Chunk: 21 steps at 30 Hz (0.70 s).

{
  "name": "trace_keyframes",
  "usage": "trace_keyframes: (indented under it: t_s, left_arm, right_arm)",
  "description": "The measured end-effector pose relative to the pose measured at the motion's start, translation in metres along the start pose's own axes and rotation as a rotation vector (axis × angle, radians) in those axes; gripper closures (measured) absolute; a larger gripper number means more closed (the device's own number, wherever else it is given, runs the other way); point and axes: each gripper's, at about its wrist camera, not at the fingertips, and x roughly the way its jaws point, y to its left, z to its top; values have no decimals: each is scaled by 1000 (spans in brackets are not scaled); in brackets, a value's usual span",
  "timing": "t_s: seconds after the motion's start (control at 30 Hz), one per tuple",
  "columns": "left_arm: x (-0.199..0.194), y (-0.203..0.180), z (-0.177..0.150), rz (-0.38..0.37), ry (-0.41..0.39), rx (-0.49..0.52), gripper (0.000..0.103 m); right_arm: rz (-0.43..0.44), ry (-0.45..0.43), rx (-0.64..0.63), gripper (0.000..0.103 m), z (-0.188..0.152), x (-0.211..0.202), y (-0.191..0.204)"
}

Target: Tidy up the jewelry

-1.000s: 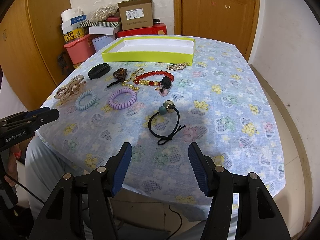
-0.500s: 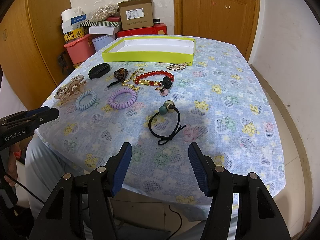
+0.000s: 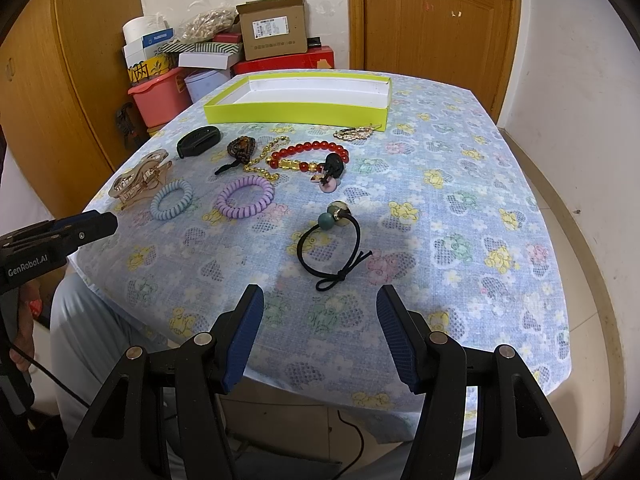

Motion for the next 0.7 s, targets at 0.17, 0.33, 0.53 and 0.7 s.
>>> trace_keyframes:
  t_s: [0.17,0.33,0.53,0.7]
  left_arm:
    - [0,5,4,-3,-12,-12,59]
    - [0,14,12,-7,-37,-20,57]
    - [9,28,25,13,-56,-27,44]
    - [29,34,34,28,-39,-13,43]
  right_arm:
    - [9,-2,-1,44,1,2,1]
    - [30,-6,2,43,6,6,-2]
    - [44,-3,11,43,14,13,-8]
    - [57,7,18,43,22,22,-14]
